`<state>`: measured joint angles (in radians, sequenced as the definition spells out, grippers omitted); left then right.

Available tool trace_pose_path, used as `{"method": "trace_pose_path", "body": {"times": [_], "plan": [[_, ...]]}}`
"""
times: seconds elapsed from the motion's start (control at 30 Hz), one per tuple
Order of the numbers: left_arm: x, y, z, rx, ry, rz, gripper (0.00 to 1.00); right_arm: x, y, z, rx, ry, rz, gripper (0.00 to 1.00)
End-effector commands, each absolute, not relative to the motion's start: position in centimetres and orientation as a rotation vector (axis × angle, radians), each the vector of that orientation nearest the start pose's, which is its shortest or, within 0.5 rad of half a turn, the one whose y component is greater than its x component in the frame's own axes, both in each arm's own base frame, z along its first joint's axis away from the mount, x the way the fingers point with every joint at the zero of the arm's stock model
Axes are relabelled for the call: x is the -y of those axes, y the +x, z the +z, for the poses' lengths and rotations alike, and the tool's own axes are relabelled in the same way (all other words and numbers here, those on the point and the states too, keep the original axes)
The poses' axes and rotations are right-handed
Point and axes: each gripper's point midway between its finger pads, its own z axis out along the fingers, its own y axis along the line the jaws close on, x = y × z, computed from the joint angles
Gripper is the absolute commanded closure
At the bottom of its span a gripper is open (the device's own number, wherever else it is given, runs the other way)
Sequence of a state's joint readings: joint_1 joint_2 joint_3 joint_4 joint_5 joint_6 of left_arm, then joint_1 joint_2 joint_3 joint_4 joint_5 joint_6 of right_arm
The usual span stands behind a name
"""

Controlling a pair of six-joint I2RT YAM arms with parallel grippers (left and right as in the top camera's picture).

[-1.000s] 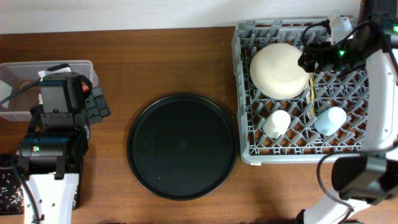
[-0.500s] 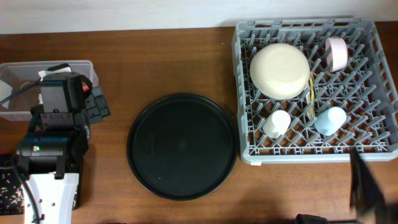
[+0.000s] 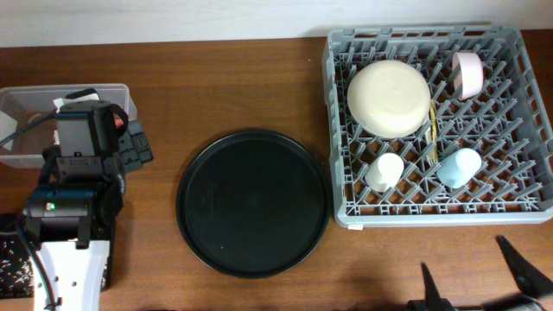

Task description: Sort waste into correct bins and load items into the dishwasher rack

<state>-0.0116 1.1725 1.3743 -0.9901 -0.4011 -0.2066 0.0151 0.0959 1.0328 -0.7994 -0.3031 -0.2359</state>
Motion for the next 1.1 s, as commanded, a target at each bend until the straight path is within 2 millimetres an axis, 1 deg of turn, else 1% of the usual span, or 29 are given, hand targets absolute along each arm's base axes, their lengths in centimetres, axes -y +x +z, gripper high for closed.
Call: {"method": "trace_pose_path", "body": {"times": [0.0, 0.03, 0.13, 0.2, 0.27, 0.3, 0.37, 0.57, 0.63, 0.7, 0.8, 0.83, 0.9, 0.97, 1.03, 1.07], "plan": [[-6.7, 30.8, 30.4, -2.253, -0.438, 0.372, 0.01, -5.8, 11.8, 37.5, -1.318, -0.443, 0.056, 0.02], [-6.7, 30.8, 30.4, -2.253, -0.438, 0.372, 0.01, -6.1, 13.4, 36.7, -1.302, -0.456, 0.065, 0.02], [-6.7, 30.8, 30.4, -2.253, -0.438, 0.371, 0.01, -6.5, 16.6, 34.7, -1.244, -0.463, 0.073, 0.02], [-6.7, 30.8, 30.4, -2.253, -0.438, 0.372, 0.01, -6.5, 18.7, 32.6, -1.219, -0.446, 0.079, 0.02], [-6.7, 30.8, 30.4, -2.253, -0.438, 0.372, 0.01, -6.5, 20.5, 29.8, -1.200, -0.440, 0.080, 0.02], [-6.7, 30.8, 30.4, -2.253, -0.438, 0.372, 0.01, -6.4, 20.9, 29.0, -1.198, -0.431, 0.079, 0.02], [-6.7, 30.8, 30.4, -2.253, -0.438, 0.372, 0.01, -4.6, 22.3, 27.0, -1.256, -0.266, 0.106, 0.02], [-6.7, 30.8, 30.4, -2.253, -0.438, 0.372, 0.01, -1.4, 23.9, 23.4, -1.346, -0.096, 0.000, 0.02], [-6.7, 30.8, 30.4, -2.253, -0.438, 0.372, 0.01, -1.2, 24.3, 21.8, -1.392, -0.089, -0.006, 0.02], [-6.7, 30.8, 30.4, -2.253, -0.438, 0.372, 0.01, -0.9, 24.4, 21.1, -1.423, -0.075, -0.018, 0.02], [-6.7, 30.8, 30.4, -2.253, -0.438, 0.372, 0.01, -0.2, 24.5, 20.6, -1.442, -0.044, -0.046, 0.02], [-6.7, 30.8, 30.4, -2.253, -0.438, 0.372, 0.01, -0.2, 24.6, 19.7, -1.482, -0.045, -0.045, 0.02], [-6.7, 30.8, 30.4, -2.253, -0.438, 0.372, 0.01, 0.1, 24.7, 17.9, -1.554, 0.004, -0.020, 0.02], [-6.7, 30.8, 30.4, -2.253, -0.438, 0.372, 0.01, 0.1, 24.7, 17.0, -1.592, 0.011, -0.021, 0.02], [-6.7, 30.8, 30.4, -2.253, -0.438, 0.371, 0.01, 0.3, 24.6, 15.6, -1.649, 0.016, -0.032, 0.02], [-6.7, 30.8, 30.4, -2.253, -0.438, 0.372, 0.01, 0.3, 24.6, 15.6, -1.648, 0.007, -0.040, 0.02]]}}
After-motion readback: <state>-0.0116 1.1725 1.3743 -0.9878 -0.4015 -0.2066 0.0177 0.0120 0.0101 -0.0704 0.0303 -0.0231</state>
